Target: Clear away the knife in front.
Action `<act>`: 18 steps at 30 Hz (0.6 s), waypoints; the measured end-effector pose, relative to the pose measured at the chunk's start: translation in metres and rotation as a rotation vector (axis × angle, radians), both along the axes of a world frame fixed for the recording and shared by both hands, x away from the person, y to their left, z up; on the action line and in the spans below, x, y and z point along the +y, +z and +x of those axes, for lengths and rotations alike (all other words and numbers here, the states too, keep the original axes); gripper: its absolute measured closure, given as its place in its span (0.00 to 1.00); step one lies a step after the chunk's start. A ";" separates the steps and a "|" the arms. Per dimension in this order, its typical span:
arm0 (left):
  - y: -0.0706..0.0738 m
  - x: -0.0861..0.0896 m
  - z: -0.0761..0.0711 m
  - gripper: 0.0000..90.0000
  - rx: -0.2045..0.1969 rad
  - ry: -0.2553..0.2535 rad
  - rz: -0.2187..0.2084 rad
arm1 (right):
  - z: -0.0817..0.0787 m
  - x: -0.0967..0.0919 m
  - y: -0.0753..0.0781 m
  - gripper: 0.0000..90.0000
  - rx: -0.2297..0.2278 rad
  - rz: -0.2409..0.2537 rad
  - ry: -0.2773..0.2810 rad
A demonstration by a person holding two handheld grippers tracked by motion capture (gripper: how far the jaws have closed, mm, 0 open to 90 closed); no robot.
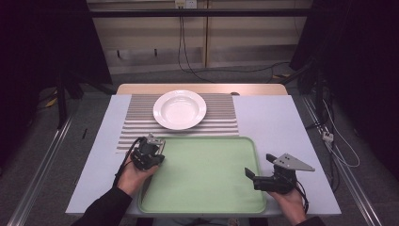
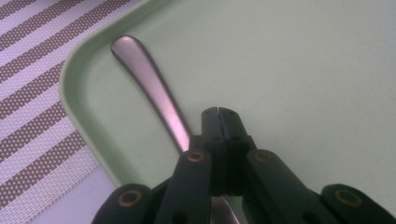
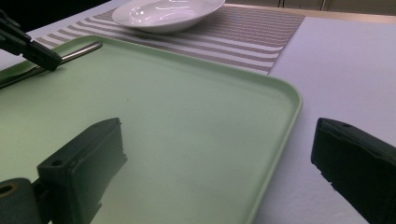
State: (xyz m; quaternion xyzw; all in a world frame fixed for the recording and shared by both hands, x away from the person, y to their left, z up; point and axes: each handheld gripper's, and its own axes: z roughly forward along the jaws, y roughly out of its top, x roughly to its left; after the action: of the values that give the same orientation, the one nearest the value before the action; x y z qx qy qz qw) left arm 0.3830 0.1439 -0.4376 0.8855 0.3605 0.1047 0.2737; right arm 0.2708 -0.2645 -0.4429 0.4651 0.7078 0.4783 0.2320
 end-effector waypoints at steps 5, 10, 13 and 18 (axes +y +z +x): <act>0.000 0.001 0.000 1.00 0.001 0.011 0.000 | 0.000 0.000 0.000 0.03 0.000 -0.001 0.000; 0.000 0.003 0.000 1.00 0.002 0.016 0.001 | 0.000 0.000 0.000 0.03 0.000 0.000 -0.001; 0.000 0.004 -0.001 1.00 0.002 0.021 -0.003 | 0.000 0.000 0.000 0.03 0.000 -0.001 -0.001; -0.001 0.010 -0.002 1.00 0.011 0.038 -0.022 | 0.000 -0.001 0.000 0.03 0.000 -0.003 -0.002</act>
State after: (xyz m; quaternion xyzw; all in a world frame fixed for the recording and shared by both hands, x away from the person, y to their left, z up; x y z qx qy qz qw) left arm 0.3808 0.1542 -0.4383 0.8761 0.3798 0.1009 0.2795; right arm 0.2706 -0.2651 -0.4431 0.4656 0.7080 0.4771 0.2329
